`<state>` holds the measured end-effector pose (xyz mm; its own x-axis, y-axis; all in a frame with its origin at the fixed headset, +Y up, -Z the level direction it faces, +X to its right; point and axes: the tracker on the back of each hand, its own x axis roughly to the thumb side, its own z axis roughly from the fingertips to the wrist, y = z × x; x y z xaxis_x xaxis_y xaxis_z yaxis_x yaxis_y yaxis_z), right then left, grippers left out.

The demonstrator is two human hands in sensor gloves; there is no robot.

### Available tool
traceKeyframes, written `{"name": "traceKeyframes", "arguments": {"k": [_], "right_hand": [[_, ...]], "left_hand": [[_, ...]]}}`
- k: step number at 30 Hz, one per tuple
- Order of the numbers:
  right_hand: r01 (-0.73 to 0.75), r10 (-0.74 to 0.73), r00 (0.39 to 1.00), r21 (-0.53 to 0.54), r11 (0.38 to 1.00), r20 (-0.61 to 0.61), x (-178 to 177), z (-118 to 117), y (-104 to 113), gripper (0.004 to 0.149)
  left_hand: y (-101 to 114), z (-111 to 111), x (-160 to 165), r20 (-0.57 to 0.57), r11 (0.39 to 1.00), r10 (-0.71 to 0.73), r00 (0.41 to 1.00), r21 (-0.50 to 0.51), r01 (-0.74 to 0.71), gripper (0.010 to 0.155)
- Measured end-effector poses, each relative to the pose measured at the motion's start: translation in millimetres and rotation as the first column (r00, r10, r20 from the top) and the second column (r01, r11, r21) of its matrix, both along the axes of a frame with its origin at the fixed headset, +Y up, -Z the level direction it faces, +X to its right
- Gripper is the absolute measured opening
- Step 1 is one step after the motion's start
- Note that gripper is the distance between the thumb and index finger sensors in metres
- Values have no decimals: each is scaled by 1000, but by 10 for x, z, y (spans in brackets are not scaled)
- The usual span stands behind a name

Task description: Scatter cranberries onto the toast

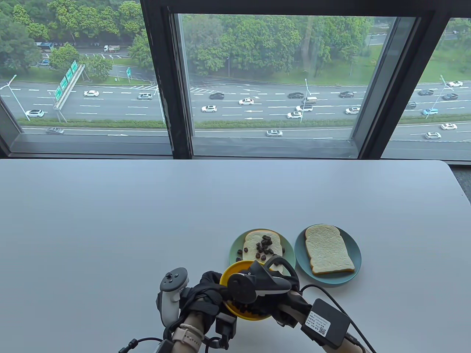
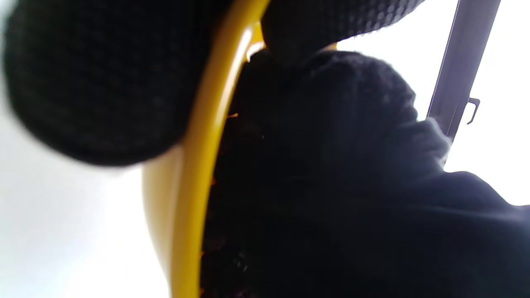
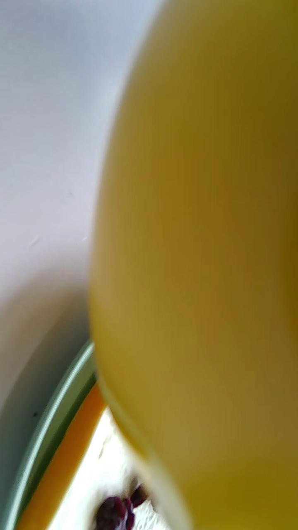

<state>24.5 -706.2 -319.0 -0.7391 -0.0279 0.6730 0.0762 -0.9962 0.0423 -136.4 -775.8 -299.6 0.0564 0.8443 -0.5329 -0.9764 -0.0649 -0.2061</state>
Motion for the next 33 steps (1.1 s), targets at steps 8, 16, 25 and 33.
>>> {"name": "traceKeyframes", "arguments": {"k": [8, 16, 25, 33], "right_hand": [[76, -76, 997, -33, 997, 1, 31, -48, 10, 37], [208, -207, 978, -40, 977, 31, 156, -109, 157, 37], [369, -361, 922, -36, 929, 138, 410, -290, 276, 37], [463, -431, 855, -52, 885, 288, 626, -549, 222, 36]], "left_hand": [[6, -30, -64, 22, 998, -55, 998, 5, 55, 56], [17, -39, -92, 16, 999, -49, 999, 7, 48, 55], [51, -48, -137, -4, 999, -37, 999, 17, 37, 55], [-6, -68, -175, -7, 999, -36, 999, -24, 36, 56]]}}
